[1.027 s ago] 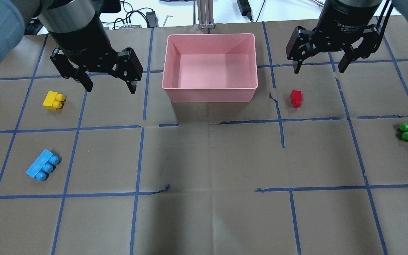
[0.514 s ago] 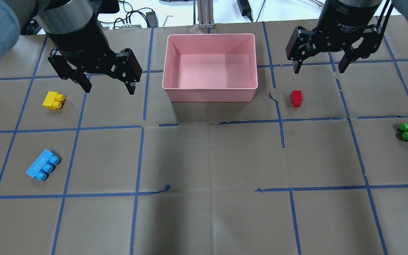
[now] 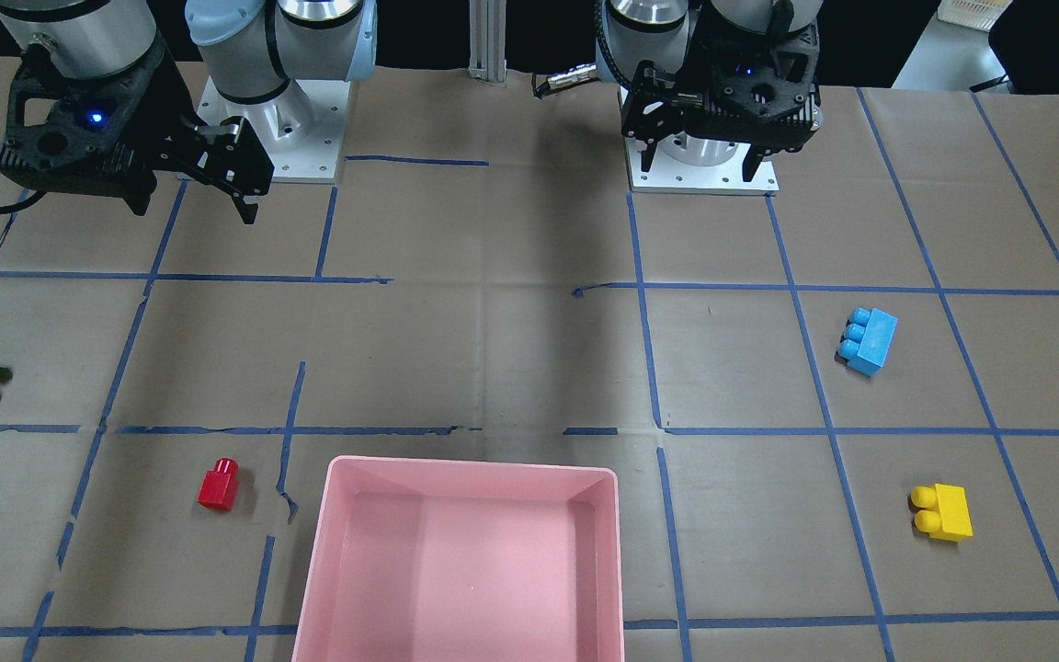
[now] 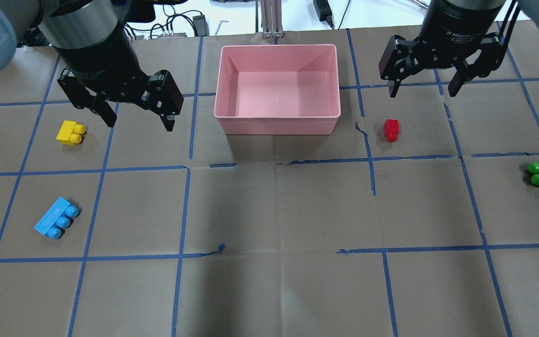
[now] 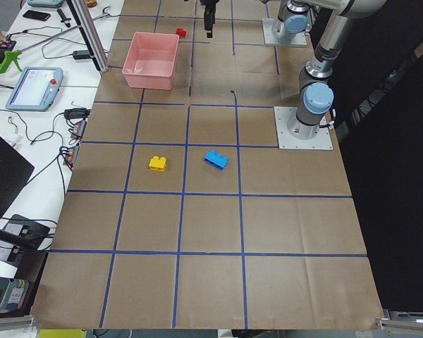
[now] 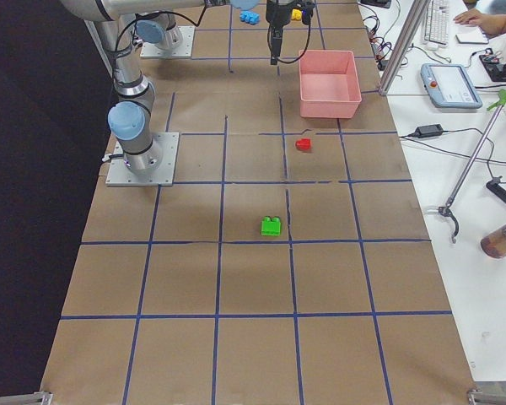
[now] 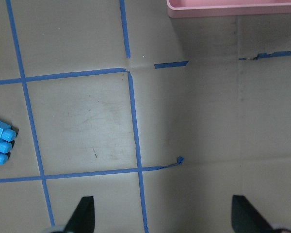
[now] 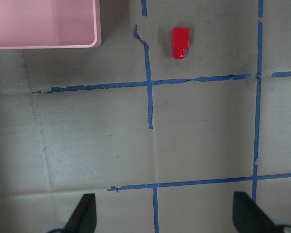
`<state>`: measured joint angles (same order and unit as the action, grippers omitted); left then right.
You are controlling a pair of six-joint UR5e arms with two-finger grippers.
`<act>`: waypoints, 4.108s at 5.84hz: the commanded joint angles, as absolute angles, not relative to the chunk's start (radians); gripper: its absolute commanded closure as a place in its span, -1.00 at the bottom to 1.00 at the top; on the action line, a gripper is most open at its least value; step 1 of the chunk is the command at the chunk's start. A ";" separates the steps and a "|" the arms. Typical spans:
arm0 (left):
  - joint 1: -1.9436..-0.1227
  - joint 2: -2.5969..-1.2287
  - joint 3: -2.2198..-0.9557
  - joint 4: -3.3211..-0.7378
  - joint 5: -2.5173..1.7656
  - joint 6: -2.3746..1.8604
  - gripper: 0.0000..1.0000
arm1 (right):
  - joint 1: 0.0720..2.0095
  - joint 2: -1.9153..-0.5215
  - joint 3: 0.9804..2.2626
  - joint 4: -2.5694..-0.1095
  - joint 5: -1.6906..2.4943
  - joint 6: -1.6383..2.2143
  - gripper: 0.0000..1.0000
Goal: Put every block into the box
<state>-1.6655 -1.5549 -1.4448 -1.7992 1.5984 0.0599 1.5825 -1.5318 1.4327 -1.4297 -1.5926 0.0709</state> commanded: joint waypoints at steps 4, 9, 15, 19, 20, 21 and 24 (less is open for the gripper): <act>-1.276 -1.560 -1.509 -1.818 1.632 0.707 -0.99 | 1.580 -1.531 1.433 -1.428 -1.594 0.068 -1.00; -1.072 -1.591 -1.977 -1.282 1.767 0.828 -0.98 | 1.255 -1.511 1.434 -1.448 -1.592 -0.377 -1.00; -0.982 -1.794 -2.080 -0.899 1.735 1.164 -0.89 | 0.824 -1.309 1.582 -1.816 -1.598 -0.637 -0.99; -0.966 -1.841 -2.121 -0.862 1.715 1.204 -0.89 | 0.822 -1.183 1.752 -2.086 -1.597 -0.765 -0.99; -0.966 -1.841 -2.144 -0.859 1.721 1.206 -0.88 | 0.822 -1.164 1.772 -2.118 -1.598 -0.762 -0.99; -0.966 -1.844 -2.146 -0.858 1.723 1.206 -0.88 | 0.821 -1.160 1.795 -2.138 -1.598 -0.752 -0.99; -0.960 -1.847 -2.146 -0.854 1.723 1.206 -0.45 | 0.811 -1.101 1.807 -2.200 -1.631 -0.692 -0.99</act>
<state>-0.9615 -1.8467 -2.1450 -0.8547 1.7229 1.2057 0.8122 -1.1159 1.8027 -2.1871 -1.6192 -0.7080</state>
